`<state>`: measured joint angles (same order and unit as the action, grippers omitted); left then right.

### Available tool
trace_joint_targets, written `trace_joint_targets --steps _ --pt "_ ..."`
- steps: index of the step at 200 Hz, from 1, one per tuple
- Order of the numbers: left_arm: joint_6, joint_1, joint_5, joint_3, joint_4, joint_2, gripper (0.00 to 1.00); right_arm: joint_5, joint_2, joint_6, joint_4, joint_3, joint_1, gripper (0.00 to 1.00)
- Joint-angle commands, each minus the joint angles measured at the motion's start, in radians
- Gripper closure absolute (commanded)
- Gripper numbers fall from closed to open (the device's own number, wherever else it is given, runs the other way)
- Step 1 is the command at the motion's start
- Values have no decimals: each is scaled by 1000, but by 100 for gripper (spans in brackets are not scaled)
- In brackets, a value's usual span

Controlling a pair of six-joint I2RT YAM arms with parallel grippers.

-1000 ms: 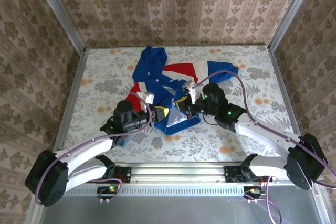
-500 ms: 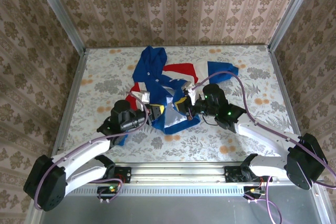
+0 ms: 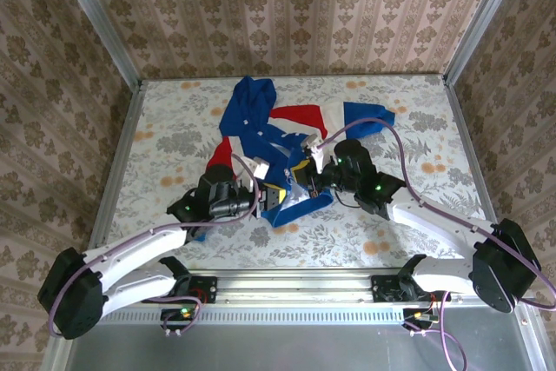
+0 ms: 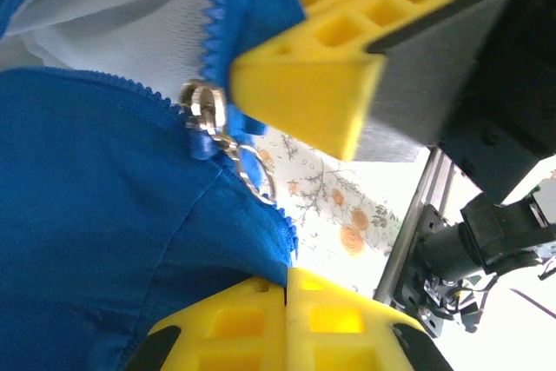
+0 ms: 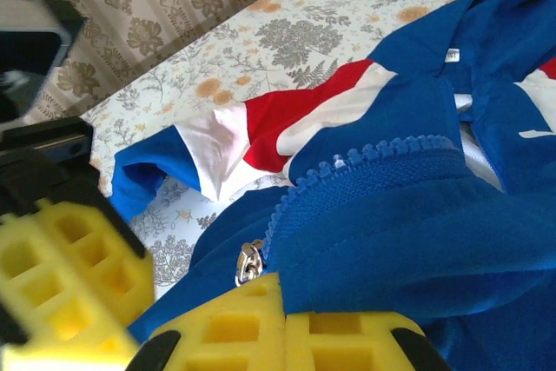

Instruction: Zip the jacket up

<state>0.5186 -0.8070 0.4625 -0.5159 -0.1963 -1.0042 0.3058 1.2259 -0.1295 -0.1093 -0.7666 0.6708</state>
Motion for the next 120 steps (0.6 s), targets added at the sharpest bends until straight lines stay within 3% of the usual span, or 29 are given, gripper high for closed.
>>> trace_joint_targets --steps 1,77,120 --pt "-40 -11 -16 -18 32 44 100 -18 14 13 -39 -8 -2 100" --pt "-160 41 -114 -80 349 167 100 67 -36 -17 -138 47 -4 100" --pt "-157 132 -96 -50 344 305 100 122 -32 -59 -205 78 -5 100"
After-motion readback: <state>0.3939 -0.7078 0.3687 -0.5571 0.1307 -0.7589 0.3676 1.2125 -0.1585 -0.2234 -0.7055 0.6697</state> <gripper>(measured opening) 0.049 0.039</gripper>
